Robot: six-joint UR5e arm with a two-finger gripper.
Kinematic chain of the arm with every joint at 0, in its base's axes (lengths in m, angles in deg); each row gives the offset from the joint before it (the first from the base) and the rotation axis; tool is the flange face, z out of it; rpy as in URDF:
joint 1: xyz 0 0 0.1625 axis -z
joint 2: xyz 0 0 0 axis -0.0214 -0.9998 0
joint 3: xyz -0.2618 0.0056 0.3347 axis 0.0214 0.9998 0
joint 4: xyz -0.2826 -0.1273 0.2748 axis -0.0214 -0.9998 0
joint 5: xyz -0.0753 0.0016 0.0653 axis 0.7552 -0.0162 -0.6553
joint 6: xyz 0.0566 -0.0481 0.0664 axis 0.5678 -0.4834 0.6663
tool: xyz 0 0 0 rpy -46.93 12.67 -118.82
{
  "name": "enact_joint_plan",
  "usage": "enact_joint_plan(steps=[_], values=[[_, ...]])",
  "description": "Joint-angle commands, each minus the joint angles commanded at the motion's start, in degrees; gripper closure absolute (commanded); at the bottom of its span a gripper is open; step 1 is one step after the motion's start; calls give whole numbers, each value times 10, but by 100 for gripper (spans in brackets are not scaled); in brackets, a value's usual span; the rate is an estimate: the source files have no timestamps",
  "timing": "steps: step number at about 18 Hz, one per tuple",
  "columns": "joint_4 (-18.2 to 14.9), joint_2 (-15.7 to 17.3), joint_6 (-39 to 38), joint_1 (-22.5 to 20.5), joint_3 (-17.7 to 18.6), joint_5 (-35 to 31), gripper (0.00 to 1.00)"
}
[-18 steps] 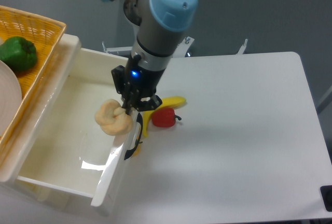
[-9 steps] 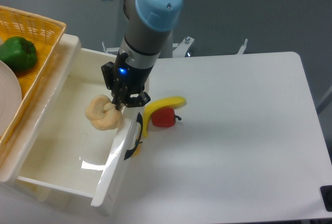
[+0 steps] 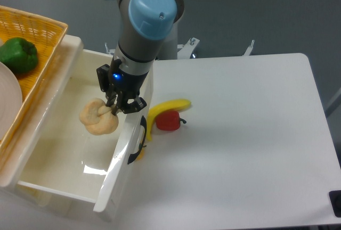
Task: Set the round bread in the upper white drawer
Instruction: 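Open the gripper to release the bread roll into the drawer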
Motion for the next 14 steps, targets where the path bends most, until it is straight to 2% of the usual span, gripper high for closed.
enact_joint_plan(steps=[9,14], values=[[2,-2,-23,6,-1,4,0],[32,-2,-38,1,-9,18,0]])
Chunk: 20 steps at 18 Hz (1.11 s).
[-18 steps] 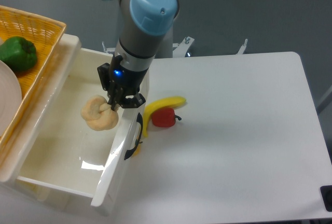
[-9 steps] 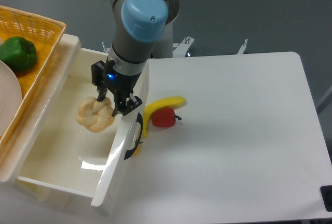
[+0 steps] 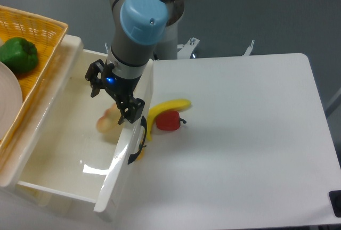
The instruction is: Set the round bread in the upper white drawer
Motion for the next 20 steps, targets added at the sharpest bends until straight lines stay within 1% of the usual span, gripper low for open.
enact_joint_plan(steps=[2,7,9,11,12,14,15,17,20], values=[[4,-1,1,-5,-5,0,0],[47,-1,7,-20,-5,-11,0],[71,-1,11,-33,-4,-25,0],[98,-3,17,-34,-1,-25,0],[114,-7,28,-34,3,-25,0],[135,-18,47,-34,5,-31,0],[142,-21,48,-34,6,-51,0],[145,-26,63,-33,7,-102,0],[145,-27,72,-39,14,-137,0]])
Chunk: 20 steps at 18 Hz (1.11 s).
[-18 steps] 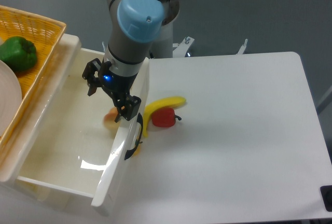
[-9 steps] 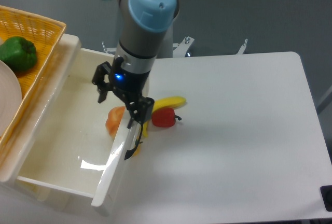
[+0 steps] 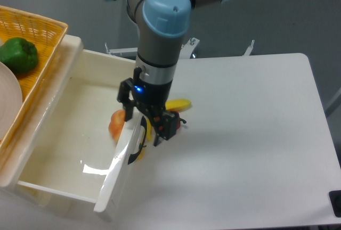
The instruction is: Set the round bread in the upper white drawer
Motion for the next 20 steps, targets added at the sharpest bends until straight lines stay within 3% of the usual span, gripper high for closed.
enact_joint_plan(steps=[6,9,20], values=[[-4,-11,47,-43,2,-3,0],[-5,-17,63,-50,7,-38,0],[-4,-95,135,-55,8,-126,0]])
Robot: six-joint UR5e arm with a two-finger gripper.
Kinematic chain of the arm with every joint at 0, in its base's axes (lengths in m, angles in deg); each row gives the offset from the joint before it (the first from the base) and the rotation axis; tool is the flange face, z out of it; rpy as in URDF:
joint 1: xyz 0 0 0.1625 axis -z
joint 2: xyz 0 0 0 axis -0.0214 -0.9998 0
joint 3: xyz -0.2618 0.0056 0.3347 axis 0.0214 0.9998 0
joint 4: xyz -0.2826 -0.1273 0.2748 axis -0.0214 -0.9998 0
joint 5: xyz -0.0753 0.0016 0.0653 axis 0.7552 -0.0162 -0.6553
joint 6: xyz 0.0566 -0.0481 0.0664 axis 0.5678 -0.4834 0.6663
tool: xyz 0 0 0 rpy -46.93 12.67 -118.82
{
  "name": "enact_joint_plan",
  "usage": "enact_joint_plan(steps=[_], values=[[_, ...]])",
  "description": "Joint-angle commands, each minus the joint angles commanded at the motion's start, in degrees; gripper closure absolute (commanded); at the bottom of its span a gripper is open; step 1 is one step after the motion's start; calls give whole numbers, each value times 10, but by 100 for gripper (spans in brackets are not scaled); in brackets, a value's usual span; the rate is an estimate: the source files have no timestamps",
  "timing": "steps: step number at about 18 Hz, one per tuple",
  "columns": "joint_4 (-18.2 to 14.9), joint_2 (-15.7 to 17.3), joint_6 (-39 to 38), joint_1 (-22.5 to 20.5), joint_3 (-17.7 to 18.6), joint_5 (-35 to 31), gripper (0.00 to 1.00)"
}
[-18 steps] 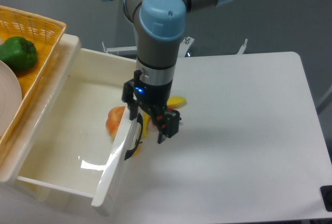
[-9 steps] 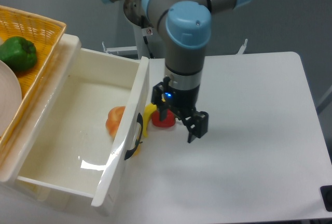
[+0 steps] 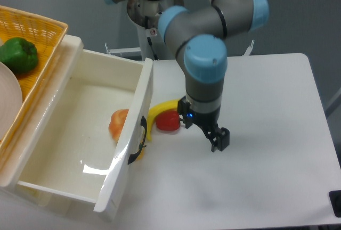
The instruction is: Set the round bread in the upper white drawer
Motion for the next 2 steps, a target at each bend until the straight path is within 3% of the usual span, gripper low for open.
enact_joint_plan(steps=[2], values=[[-1,-5,0,0,-2,3,0]])
